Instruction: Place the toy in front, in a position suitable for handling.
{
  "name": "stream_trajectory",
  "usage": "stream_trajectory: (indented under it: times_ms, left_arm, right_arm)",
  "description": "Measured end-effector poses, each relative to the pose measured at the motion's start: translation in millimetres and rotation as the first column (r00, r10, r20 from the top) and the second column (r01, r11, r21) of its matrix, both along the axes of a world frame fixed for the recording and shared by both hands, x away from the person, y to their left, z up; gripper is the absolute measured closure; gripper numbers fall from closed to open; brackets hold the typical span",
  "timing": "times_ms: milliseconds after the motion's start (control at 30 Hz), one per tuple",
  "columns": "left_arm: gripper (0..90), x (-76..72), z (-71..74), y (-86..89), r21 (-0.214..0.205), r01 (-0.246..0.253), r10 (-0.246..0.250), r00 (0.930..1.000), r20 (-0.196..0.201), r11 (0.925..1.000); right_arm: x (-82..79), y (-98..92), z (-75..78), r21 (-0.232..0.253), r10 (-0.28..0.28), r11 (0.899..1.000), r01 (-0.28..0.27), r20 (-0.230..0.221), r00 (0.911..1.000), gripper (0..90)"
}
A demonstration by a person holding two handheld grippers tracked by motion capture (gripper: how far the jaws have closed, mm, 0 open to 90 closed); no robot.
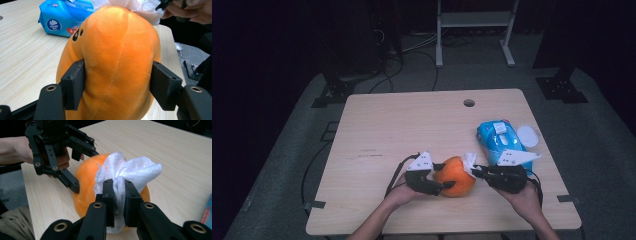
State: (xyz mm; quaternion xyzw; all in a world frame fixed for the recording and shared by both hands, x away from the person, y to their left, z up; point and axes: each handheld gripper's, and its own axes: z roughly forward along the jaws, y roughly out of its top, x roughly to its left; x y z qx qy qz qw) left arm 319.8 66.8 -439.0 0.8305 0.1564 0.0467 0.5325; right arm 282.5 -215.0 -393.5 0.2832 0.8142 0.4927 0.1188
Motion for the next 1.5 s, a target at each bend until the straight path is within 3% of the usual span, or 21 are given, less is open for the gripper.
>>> stream_trajectory:
  times_ms: [200, 333, 433, 567, 833, 933, 1133, 1300, 1500]
  left_arm:
    - [32.7, -2.5, 2.2, -5.3, 0.010, -0.018, 0.018, 0.9998, -0.001, 0.9998]
    - [26.3, -0.6, 2.9, -2.5, -0.001, 0.000, 0.000, 0.9999, -0.010, 1.0000]
    - [30.1, -0.6, 2.7, -3.1, -0.009, 0.001, -0.001, 1.0000, -0.007, 1.0000]
    - [39.1, -0.9, 2.7, -4.4, -0.019, -0.021, 0.021, 0.9998, -0.003, 0.9996]
    - [38.6, -8.8, 5.4, -16.5, 0.023, 0.002, -0.003, 0.9987, 0.050, 0.9997]
    - [38.6, -7.5, 4.6, -13.5, 0.016, -0.003, 0.002, 0.9992, 0.039, 0.9999]
    - [38.4, -5.5, 2.9, -10.3, 0.006, 0.003, -0.003, 0.9995, 0.033, 1.0000]
    - [38.3, -3.3, 1.1, -8.1, -0.005, 0.006, -0.006, 0.9997, 0.026, 1.0000]
    - [38.1, 1.2, -0.9, -0.1, -0.020, -0.004, 0.004, 1.0000, 0.001, 0.9998]
  right_arm:
    - [-0.9, 22.1, 13.4, -0.047, 0.039, 0.998, -0.036, 0.061, 0.9974, 81.0]
    - [2.5, 22.6, 12.8, -0.057, 0.041, 0.998, -0.038, 0.060, 0.9973, 81.0]
    - [5.9, 17.1, 11.1, -0.044, 0.027, 0.999, -0.025, 0.047, 0.9985, 81.0]
    - [1.3, 20.3, 13.9, -0.066, 0.020, 0.998, -0.016, 0.075, 0.9970, 81.0]
    - [-4.7, 54.5, 16.8, -0.102, 0.109, 0.990, -0.099, 0.092, 0.9898, 81.1]
    - [-4.2, 64.5, 15.9, -0.136, 0.119, 0.985, -0.104, 0.102, 0.9877, 81.1]
    - [3.0, 46.4, 20.6, -0.110, 0.065, 0.993, -0.053, 0.110, 0.9918, 81.0]
    - [11.5, 19.6, 15.7, -0.037, 0.005, 0.999, -0.003, 0.066, 0.9978, 81.0]
    - [17.7, -7.4, 4.3, -0.028, -0.079, 0.996, 0.080, 0.040, 0.9961, 81.1]
